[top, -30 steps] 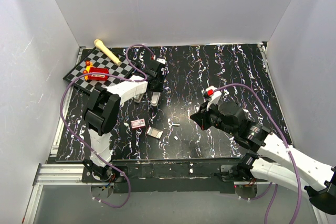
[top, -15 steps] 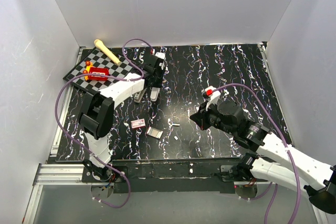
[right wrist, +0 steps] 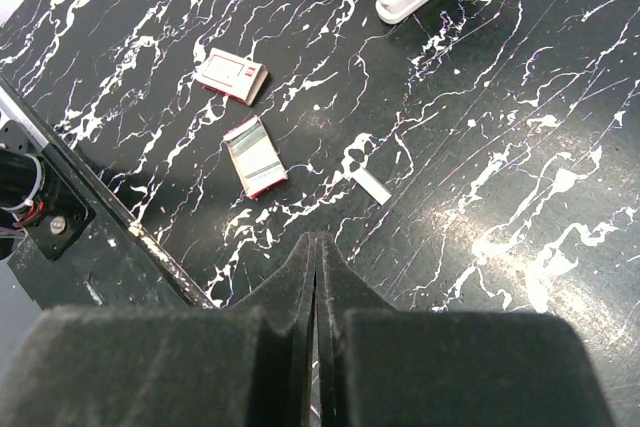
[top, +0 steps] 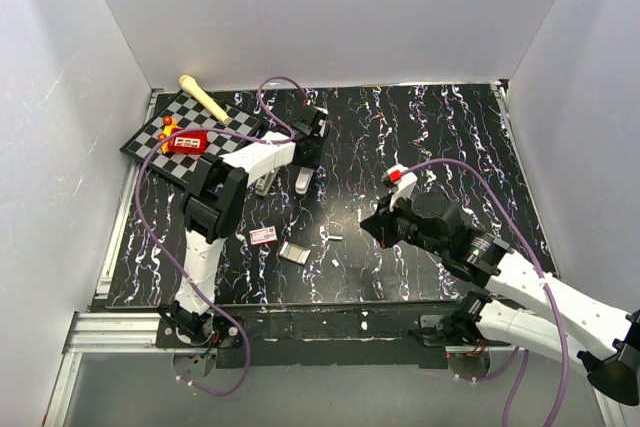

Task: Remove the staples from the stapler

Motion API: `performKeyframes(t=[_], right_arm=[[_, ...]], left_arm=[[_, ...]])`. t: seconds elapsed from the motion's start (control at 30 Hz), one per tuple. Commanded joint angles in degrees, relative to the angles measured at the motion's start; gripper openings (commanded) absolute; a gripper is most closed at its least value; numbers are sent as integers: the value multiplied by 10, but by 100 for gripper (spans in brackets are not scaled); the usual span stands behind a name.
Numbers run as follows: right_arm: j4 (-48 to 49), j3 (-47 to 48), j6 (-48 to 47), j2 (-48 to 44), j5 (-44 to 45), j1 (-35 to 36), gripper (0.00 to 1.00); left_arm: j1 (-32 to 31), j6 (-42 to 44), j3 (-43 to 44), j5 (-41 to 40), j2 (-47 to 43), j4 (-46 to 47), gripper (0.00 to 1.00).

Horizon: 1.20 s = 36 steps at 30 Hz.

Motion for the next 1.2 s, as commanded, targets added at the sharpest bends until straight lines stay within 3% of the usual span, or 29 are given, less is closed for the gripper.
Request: performKeyframes(t=[0.0,0.6,0.93,1.03,1.17], right_arm=[[30,4,0,-9,-1,-1,1],[31,8,7,-12,-7,-1,1],[34,12,9,-8,-12,-1,1],[31,12,9,-7,-9,-1,1],[30,12,9,-6,-10,-1,4]], left_arm=[[4,-16,-49,38,32,-33,0],[9,15,-17,-7,-87,-57,0],[25,25,-16,-29,-91,-50,0],[31,24,-20,-32,-89,-43,9],[32,22,-45,-26,-101,-21,37]])
